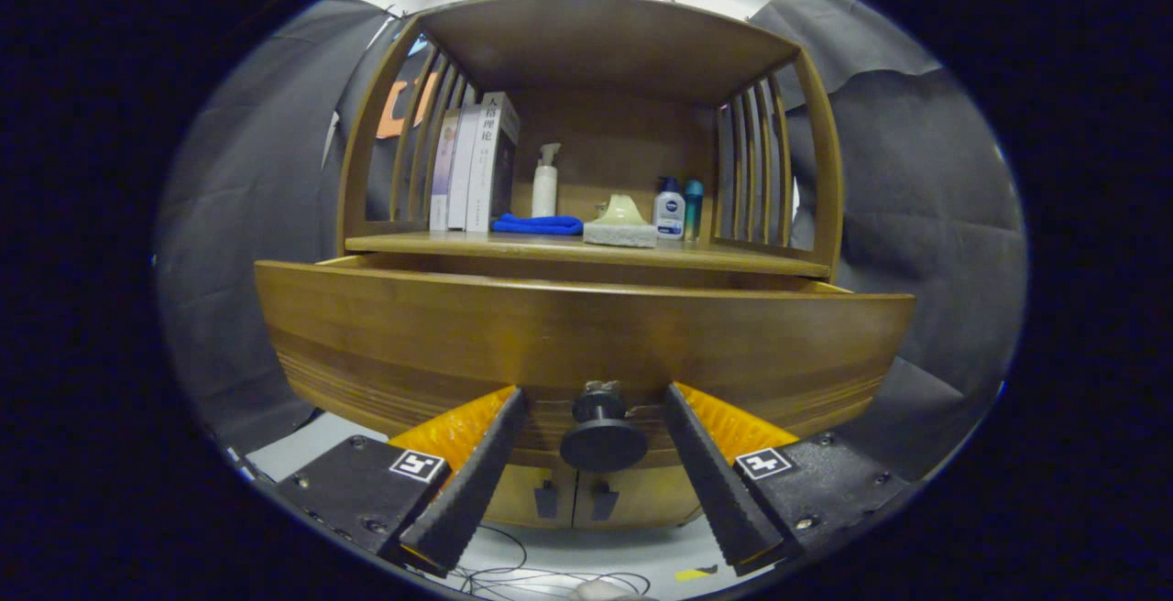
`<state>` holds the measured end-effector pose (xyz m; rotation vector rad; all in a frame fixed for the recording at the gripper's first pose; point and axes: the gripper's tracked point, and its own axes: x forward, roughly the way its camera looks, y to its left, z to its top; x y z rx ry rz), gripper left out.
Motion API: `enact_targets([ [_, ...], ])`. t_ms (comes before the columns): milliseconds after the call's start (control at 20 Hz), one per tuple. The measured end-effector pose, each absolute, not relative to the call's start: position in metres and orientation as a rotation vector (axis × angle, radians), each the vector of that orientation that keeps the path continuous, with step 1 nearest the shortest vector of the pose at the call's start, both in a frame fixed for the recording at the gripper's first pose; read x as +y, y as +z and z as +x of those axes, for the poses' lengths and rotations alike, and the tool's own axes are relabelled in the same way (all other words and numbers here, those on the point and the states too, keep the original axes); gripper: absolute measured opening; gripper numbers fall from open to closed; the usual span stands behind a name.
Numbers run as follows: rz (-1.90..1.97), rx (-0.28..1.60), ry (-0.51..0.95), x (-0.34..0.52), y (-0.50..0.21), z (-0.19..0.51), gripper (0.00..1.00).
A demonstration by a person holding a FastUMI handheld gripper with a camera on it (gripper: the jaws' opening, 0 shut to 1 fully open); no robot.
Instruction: Pull open the drawer, take out the items inside it, and place them on the countertop above the cabinet.
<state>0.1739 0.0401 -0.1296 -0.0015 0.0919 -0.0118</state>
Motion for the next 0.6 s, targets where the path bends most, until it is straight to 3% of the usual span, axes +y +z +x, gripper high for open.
enact_targets([
  [600,0.043,0.091,-0.004,0.0414,-0.1302,0.1725,1.00],
])
